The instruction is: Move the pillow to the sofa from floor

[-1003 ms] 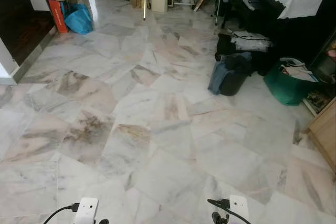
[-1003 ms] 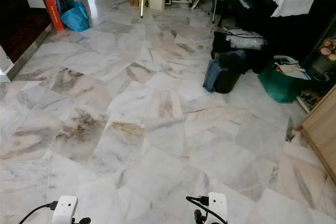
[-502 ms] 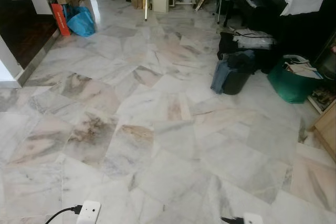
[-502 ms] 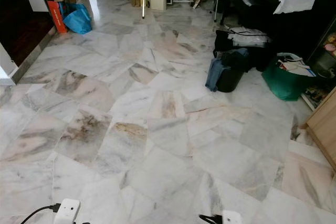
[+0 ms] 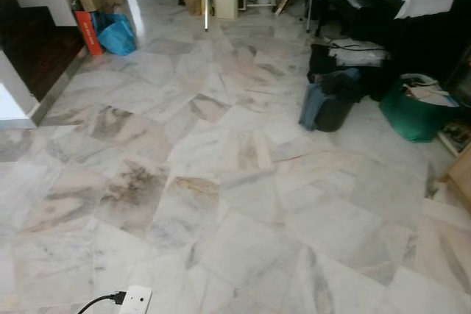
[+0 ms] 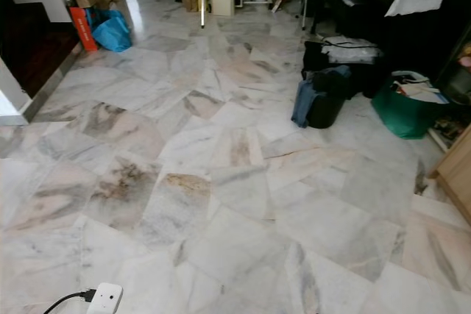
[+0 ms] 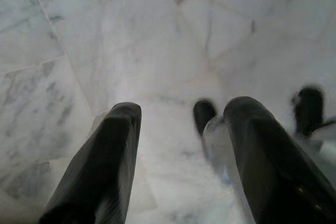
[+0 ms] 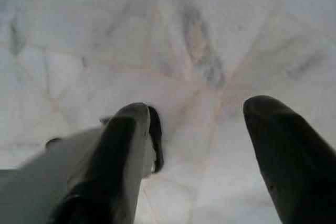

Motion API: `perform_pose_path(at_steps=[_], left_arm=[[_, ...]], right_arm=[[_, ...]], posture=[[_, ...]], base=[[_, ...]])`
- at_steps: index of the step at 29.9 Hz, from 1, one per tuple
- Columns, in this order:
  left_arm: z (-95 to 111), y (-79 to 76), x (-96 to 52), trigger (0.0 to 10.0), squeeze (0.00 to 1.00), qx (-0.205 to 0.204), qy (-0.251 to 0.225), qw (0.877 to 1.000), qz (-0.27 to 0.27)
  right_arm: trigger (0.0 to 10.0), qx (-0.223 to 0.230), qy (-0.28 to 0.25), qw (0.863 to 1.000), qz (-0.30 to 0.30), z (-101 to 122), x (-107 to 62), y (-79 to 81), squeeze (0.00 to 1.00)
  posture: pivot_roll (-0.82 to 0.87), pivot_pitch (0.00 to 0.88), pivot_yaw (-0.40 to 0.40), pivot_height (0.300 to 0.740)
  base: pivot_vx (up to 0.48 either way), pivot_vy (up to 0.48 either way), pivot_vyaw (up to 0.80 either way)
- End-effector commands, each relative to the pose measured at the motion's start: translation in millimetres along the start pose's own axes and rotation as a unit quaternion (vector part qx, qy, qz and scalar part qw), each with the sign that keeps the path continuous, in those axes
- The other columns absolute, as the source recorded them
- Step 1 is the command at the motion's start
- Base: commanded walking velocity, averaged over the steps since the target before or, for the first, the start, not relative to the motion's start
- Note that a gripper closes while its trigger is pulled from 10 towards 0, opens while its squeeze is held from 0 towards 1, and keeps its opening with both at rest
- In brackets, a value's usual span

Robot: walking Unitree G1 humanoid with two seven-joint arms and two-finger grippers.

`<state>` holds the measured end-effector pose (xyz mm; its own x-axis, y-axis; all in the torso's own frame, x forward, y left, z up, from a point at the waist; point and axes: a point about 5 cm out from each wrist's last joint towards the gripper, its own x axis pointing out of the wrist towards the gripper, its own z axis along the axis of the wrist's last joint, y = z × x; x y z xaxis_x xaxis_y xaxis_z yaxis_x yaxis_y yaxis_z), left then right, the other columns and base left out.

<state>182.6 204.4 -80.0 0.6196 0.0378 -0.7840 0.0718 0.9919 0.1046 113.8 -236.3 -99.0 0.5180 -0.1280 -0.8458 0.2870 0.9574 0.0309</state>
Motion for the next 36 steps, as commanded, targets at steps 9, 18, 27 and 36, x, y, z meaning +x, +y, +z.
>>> perform_pose_path(at_steps=[9, 18, 27, 36], left_arm=[[36, 9.8, 5.9, 10.0, 0.00, -0.064, -0.051, 0.996, 0.029], [15, 10.9, 2.3, 10.0, 0.00, -0.062, -0.019, 0.998, 0.025], [7, 16.1, 0.0, 10.0, 0.00, -0.072, -0.014, 0.997, 0.038], [8, 18.2, -0.5, 10.0, 0.00, -0.071, -0.021, 0.997, 0.036]], right_arm=[[10.0, -0.036, -0.013, 0.998, 0.041, 16, 8.2, 32.7, 0.00], [10.0, -0.015, -0.023, 0.999, 0.020, 25, 7.7, 14.8, 0.00], [10.0, -0.028, -0.039, 0.997, 0.053, 33, 12.1, 48.9, 0.00], [10.0, -0.032, -0.062, 0.995, 0.067, 46, 14.2, 63.8, 0.00]], posture=[[0.08, 0.000, -0.051, 0.740], [0.07, 0.000, -0.034, 0.740], [0.11, 0.000, -0.049, 0.740], [0.10, 0.000, -0.038, 0.740]], base=[[0.000, 0.000, 0.00], [0.000, 0.000, 0.00], [0.000, 0.000, 0.00], [0.000, 0.000, 0.00]])
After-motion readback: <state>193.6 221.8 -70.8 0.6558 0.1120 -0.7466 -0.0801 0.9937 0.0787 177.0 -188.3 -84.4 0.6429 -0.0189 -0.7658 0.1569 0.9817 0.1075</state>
